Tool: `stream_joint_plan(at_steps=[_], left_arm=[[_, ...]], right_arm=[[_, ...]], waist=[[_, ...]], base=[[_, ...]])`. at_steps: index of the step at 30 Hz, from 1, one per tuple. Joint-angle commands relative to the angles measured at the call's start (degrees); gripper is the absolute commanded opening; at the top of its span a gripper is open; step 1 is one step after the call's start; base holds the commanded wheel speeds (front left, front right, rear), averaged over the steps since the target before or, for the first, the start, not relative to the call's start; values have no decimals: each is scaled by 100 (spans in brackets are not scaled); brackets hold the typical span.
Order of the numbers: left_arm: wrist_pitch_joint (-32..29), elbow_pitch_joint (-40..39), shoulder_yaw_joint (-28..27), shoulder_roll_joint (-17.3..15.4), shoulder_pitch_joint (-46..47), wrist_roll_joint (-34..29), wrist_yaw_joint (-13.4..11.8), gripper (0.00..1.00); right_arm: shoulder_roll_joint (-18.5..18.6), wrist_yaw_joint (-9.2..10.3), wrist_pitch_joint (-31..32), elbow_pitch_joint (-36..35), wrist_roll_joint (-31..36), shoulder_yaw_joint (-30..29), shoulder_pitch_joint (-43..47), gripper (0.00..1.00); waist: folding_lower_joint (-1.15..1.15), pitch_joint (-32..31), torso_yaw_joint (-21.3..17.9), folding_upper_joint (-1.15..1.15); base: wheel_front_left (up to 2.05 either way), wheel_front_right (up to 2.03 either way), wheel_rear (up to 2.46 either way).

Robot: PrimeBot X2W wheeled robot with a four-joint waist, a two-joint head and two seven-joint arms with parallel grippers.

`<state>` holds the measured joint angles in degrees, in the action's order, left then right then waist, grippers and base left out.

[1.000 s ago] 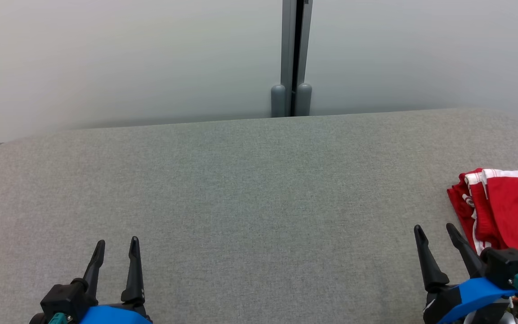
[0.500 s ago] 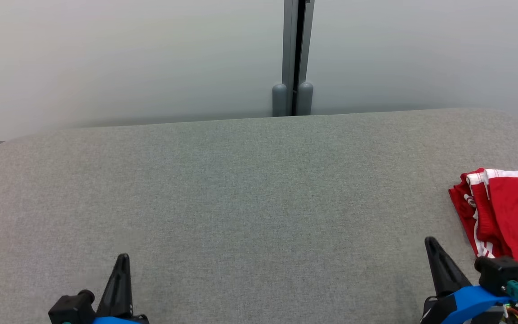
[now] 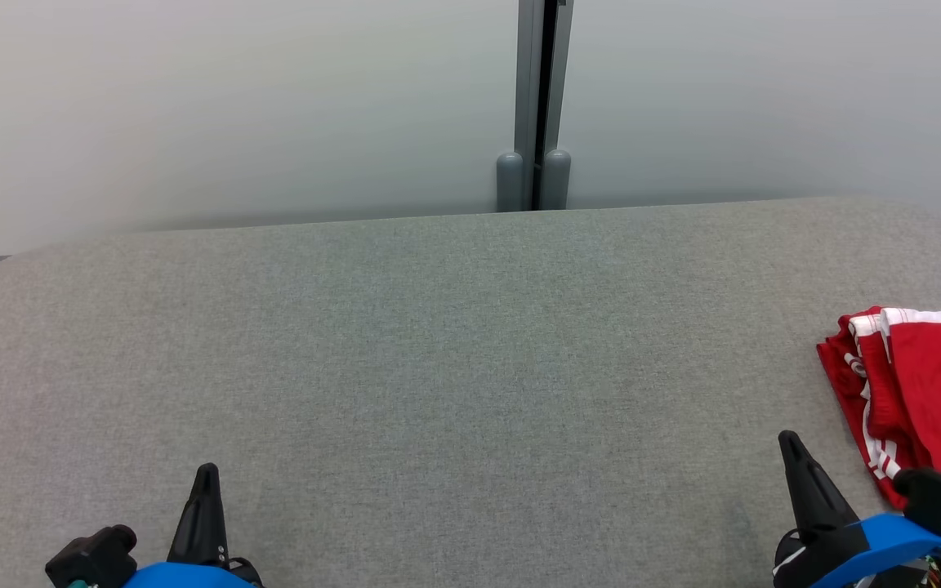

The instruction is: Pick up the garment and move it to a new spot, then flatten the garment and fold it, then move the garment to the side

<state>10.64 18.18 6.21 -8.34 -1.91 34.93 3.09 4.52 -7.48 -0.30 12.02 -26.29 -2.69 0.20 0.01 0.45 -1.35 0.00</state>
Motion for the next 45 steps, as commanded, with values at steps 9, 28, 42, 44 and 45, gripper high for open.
stream_joint_plan(at_steps=[9,28,42,44,45], left_arm=[[-226,-149,-203,58,276,793,91,0],[-625,-228,-500,190,438,2115,188,0],[-874,-277,-682,266,536,2937,250,0],[-910,-283,-704,277,545,3043,254,0],[-924,-285,-713,281,549,3094,259,0]], right_arm=[[-12,-1,85,-43,-921,-71,-216,0],[-53,-1,244,17,-2442,-156,-341,0],[-81,-1,346,55,-3382,-212,-428,0],[-85,-1,358,60,-3510,-219,-437,0],[-86,-1,365,62,-3572,-223,-438,0]], waist=[[0,-2,11,0],[0,-7,34,0],[0,-10,51,0],[0,-11,54,0],[0,-11,55,0]], base=[[0,0,0],[0,0,0],[0,0,0],[0,0,0],[0,0,0]])
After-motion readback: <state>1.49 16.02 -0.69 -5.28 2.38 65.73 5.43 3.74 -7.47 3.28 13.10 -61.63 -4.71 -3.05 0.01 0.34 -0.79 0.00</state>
